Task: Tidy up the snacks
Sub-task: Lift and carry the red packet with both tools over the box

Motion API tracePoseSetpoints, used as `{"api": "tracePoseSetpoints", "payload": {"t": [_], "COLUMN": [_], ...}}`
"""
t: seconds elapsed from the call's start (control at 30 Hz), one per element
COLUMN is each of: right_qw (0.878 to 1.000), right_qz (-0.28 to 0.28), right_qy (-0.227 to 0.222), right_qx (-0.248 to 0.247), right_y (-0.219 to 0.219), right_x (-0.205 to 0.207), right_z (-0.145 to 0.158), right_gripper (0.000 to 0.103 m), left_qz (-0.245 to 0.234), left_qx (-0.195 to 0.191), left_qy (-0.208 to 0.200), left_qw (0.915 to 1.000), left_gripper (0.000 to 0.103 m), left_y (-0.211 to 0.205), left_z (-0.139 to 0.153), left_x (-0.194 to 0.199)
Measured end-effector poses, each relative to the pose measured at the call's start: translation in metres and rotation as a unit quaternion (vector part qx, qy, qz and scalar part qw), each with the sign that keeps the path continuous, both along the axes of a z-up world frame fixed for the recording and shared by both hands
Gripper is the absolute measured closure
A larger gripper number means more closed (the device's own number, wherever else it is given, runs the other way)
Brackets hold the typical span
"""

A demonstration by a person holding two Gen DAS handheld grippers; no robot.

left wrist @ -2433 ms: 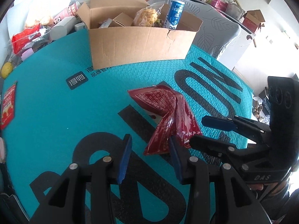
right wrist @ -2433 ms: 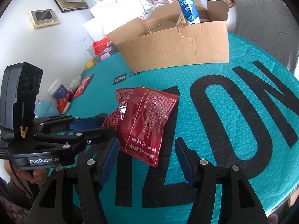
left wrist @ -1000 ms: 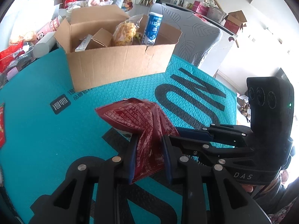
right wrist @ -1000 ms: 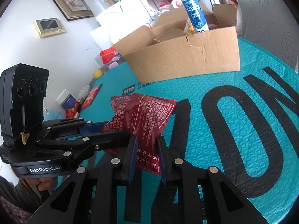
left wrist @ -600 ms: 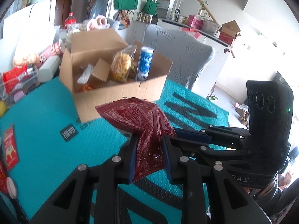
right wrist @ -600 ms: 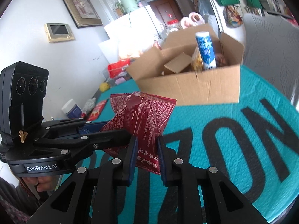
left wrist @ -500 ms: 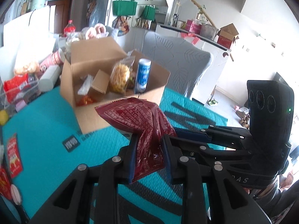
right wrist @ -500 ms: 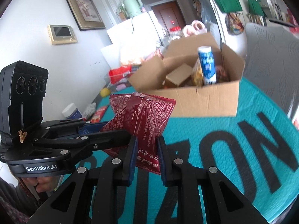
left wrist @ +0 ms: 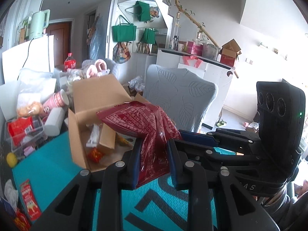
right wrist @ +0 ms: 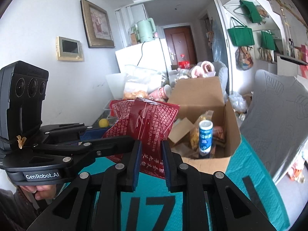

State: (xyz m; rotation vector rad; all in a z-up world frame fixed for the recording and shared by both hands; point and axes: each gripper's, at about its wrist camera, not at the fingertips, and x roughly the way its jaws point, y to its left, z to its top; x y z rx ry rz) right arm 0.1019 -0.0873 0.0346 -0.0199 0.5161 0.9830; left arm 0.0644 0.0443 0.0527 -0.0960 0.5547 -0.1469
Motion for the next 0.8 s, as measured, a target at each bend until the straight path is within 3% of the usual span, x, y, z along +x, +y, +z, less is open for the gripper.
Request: {"api": "tracePoseSetpoints", "payload": {"t": [0.37,0.8], "right_qw": [1.0,0.999], "right_qz": [-0.004,0.005], "right_qy": [-0.021,0.006], "right_qx": [0.001,-0.05], "right_y": [0.02,0.07], "right_x": [0.055,0.129], "right_z": [0.017,-0.011], "right_gripper": [0.082,0.082], "left_qz": [0.005,0.031], "left_qx": [0.008,0.008], "left_qy": [-0.016,0.025], "left_qw": [0.9998,0.9992], "left_gripper": [0.078,0.078], "left_y": [0.023,0.067], "left_z": [0.013,-0.022], "left_x": [0.057,0.139]}}
